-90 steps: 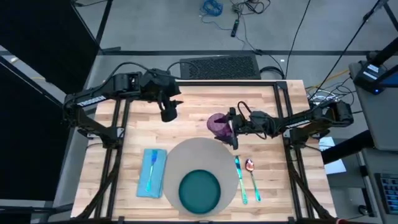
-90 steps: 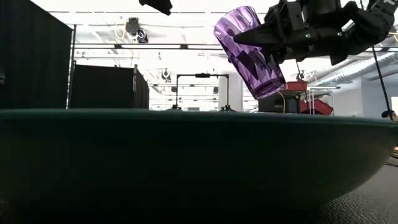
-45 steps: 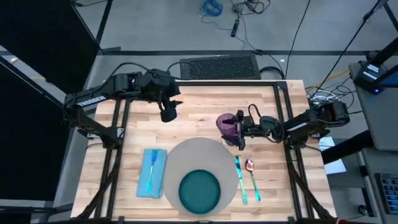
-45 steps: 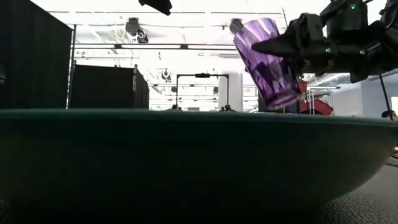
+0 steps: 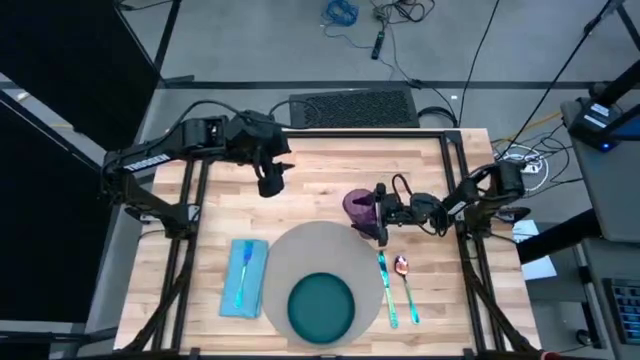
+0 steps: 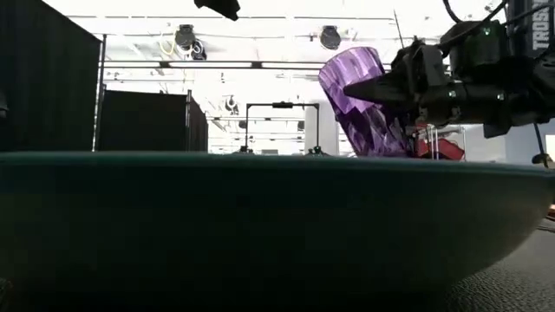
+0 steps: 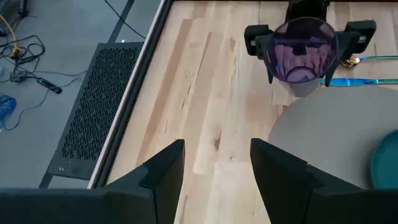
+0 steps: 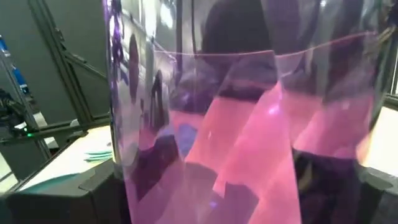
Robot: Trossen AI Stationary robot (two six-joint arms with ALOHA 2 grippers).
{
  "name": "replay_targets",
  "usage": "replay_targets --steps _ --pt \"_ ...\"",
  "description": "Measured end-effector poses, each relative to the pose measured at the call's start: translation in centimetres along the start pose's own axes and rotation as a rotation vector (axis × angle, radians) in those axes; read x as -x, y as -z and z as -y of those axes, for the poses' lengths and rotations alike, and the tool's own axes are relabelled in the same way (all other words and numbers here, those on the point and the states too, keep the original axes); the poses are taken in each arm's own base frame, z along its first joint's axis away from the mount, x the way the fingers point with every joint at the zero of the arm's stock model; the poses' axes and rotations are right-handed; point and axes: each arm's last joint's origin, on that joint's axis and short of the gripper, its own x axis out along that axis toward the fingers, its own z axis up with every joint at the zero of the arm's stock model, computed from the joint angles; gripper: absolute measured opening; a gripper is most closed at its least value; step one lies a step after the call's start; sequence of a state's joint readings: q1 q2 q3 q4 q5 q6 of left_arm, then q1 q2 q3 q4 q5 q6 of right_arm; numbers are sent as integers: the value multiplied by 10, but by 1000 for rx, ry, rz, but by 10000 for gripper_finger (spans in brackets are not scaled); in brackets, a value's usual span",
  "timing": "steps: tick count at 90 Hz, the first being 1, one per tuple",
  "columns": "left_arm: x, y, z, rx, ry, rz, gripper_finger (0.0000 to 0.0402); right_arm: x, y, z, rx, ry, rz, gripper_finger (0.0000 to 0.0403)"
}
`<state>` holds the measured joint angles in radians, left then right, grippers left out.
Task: Set table place
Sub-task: Put the purple glass on the gray placemat to the top of the green plate
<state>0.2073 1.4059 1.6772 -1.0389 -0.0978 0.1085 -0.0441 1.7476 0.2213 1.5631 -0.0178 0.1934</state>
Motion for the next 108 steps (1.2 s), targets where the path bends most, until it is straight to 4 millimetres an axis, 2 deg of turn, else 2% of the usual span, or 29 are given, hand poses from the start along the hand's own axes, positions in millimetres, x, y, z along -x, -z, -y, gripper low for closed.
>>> replay_targets --steps 26,48,60,78,108 --pt "0 0 0 0 0 -1 168 -35 5 -15 -5 -102 15 357" --pt "0 0 1 18 22 -1 168 -46 29 -14 -17 -96 -61 357" --pt "0 1 1 21 23 -4 168 -56 32 -18 -24 -113 -55 357" --pt "0 1 1 23 24 -8 168 -62 33 -26 -41 -142 -47 359" --pt "0 2 1 22 25 -16 168 -63 31 -28 -42 -143 -36 386"
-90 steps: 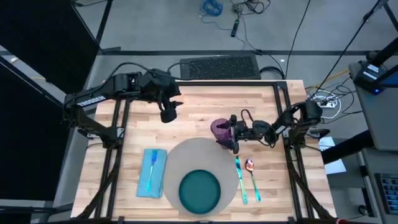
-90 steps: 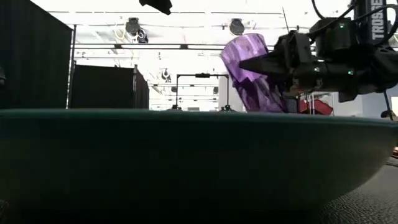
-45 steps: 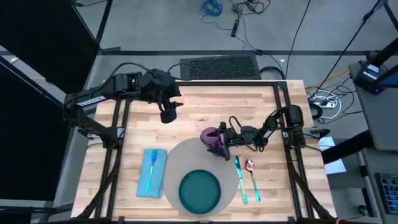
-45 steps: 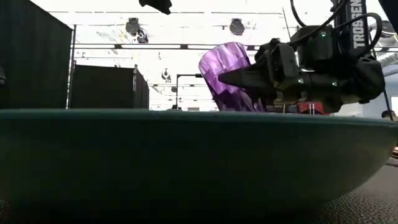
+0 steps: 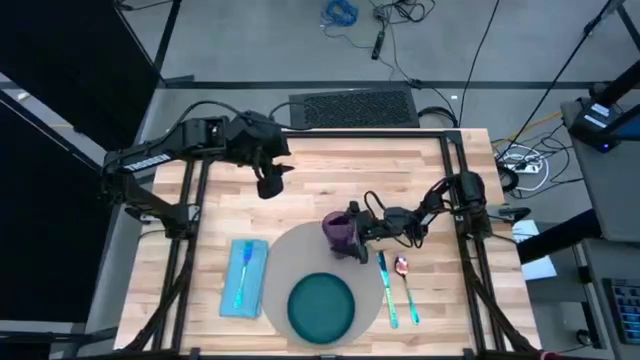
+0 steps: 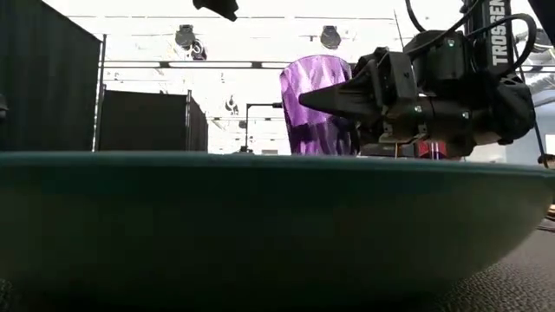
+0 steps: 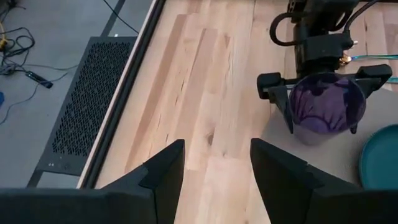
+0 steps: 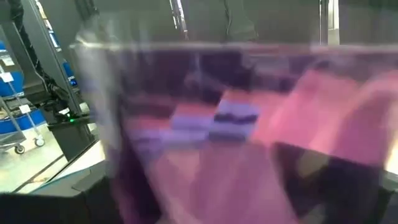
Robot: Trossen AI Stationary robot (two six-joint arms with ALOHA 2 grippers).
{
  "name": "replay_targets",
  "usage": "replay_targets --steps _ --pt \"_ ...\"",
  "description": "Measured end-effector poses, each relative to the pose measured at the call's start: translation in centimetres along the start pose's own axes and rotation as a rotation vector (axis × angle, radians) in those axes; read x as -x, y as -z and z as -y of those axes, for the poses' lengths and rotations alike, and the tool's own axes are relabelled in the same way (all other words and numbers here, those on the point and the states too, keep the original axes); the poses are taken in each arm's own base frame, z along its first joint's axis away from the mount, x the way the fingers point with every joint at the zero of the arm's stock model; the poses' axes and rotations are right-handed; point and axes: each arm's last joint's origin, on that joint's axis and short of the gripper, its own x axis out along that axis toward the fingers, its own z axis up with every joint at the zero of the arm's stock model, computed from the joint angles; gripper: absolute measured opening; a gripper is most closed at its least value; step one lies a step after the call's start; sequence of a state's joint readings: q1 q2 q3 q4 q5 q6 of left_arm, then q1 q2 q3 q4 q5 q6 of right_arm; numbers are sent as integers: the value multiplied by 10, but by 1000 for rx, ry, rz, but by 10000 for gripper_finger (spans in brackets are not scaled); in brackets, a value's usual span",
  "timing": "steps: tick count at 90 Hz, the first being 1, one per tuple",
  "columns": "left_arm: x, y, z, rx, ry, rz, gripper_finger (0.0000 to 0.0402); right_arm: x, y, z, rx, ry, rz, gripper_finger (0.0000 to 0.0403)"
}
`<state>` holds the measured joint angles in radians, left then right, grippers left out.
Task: Set table place
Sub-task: Put the purple glass on the gray placemat to the top of the green plate
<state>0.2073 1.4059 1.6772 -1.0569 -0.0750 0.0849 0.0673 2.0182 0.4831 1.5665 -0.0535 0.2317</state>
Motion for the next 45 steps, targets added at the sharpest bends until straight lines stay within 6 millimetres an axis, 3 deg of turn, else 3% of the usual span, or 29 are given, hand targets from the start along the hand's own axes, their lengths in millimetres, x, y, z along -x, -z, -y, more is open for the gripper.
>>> replay_targets --steps 45 --pt "0 0 0 1 0 0 168 0 0 -1 -17 9 2 380"
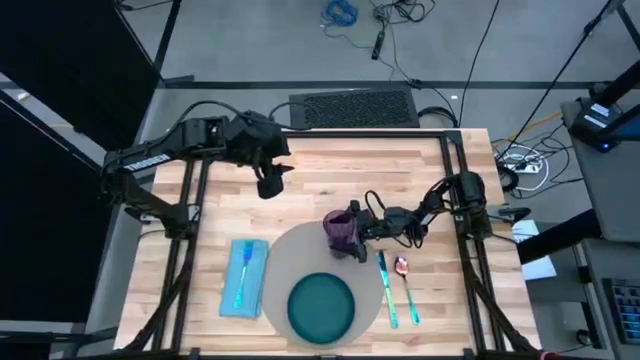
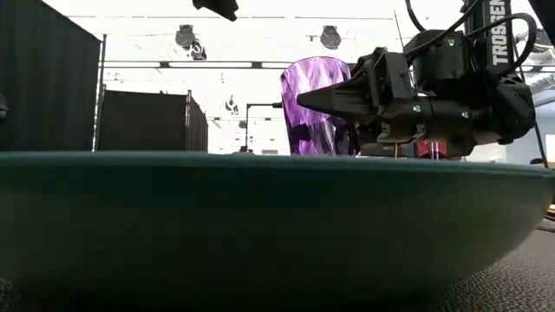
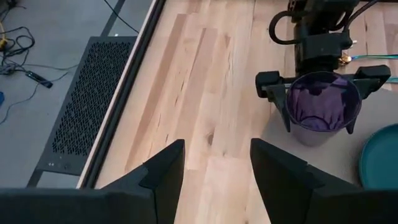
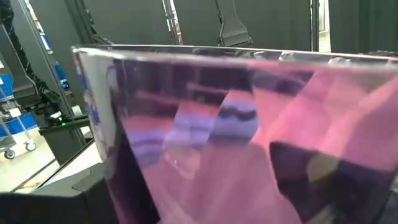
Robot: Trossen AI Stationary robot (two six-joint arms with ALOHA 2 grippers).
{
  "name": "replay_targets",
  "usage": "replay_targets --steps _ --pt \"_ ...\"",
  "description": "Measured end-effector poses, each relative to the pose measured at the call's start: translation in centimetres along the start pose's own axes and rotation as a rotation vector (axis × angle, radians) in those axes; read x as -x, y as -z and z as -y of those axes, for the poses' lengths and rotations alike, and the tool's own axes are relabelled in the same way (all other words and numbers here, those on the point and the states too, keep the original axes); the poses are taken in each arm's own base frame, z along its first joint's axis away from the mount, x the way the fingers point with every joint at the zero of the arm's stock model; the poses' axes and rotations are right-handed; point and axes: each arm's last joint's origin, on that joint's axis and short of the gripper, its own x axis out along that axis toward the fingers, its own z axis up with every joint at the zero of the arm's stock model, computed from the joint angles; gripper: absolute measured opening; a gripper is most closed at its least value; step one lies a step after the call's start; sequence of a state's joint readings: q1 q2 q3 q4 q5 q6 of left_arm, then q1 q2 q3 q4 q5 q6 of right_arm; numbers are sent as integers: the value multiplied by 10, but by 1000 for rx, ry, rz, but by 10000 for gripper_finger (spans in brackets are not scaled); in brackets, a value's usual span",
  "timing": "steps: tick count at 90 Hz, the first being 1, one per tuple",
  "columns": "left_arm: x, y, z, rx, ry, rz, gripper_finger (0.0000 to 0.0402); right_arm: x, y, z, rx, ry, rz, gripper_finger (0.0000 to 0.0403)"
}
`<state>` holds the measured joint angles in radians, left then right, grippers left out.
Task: Set table place
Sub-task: Put the purple glass on the gray placemat to the top of the green plate
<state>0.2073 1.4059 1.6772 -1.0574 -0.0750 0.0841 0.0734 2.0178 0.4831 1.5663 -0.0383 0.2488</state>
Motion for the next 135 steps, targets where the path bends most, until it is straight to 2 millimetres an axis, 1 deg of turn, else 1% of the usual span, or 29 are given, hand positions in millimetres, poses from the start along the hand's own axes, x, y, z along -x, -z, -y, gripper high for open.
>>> replay_targets --steps 26,42,68,80,90,103,128,135 --pt "0 0 0 0 0 -1 168 0 0 -1 -79 -19 -6 386" --pt "0 1 0 0 1 -6 168 0 0 -1 -74 -14 -5 397" --pt "0 1 0 -1 1 -10 168 0 0 0 -56 11 3 396" --pt "0 1 0 -1 1 -9 168 -2 -1 -1 -76 -17 4 396" --pt "0 1 0 -1 1 -9 168 -5 -2 -5 -31 -62 6 396" --pt "0 1 0 0 1 -9 168 -6 -2 -7 48 -70 8 396" --pt "0 1 0 1 1 -8 168 -6 0 -8 79 -67 -16 396" --pt "0 1 0 2 1 -7 168 -6 0 -7 111 -65 -15 396"
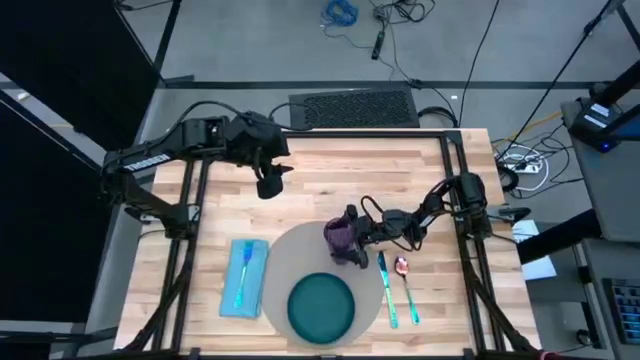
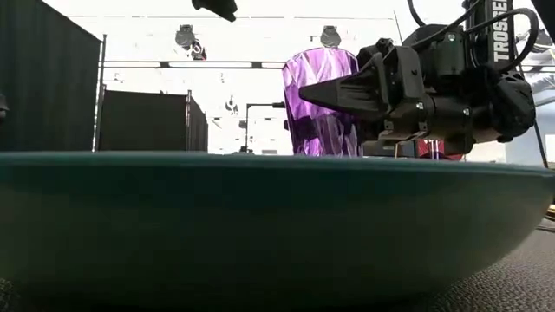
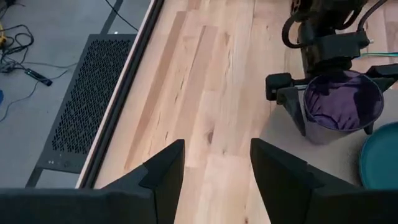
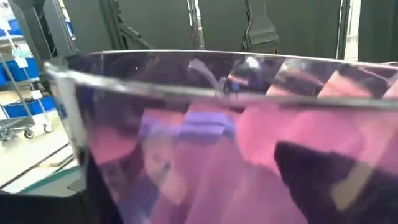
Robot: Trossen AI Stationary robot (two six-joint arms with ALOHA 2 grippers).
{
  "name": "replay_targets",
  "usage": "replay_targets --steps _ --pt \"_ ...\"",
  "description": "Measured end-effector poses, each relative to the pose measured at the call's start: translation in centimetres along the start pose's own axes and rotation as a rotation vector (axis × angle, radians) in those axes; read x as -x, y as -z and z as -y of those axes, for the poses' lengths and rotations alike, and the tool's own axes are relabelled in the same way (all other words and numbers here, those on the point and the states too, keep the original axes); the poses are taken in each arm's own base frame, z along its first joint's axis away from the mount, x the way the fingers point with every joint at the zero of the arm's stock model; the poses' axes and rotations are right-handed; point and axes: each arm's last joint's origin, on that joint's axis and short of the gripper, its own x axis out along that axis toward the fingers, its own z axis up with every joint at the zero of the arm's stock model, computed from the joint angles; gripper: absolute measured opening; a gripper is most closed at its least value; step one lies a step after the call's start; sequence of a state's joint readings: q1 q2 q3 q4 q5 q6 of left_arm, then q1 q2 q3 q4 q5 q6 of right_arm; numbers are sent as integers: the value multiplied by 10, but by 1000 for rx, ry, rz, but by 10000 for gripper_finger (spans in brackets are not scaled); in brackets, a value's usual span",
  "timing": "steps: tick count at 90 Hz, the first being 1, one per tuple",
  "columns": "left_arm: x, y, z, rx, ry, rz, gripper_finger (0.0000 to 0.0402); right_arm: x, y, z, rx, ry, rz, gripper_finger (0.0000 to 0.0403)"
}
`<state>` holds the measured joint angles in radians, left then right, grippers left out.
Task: Set table place
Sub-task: Put the purple glass on the gray placemat to the top of the green plate
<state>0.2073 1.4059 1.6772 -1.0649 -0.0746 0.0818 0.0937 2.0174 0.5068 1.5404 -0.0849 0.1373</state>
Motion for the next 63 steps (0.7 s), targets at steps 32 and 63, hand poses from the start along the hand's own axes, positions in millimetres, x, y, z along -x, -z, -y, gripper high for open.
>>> replay_targets --steps 32,63 --pt "0 0 0 15 0 0 168 0 2 -2 32 2 -13 396" --pt "0 0 0 17 0 0 168 0 3 -8 42 -16 -16 396"
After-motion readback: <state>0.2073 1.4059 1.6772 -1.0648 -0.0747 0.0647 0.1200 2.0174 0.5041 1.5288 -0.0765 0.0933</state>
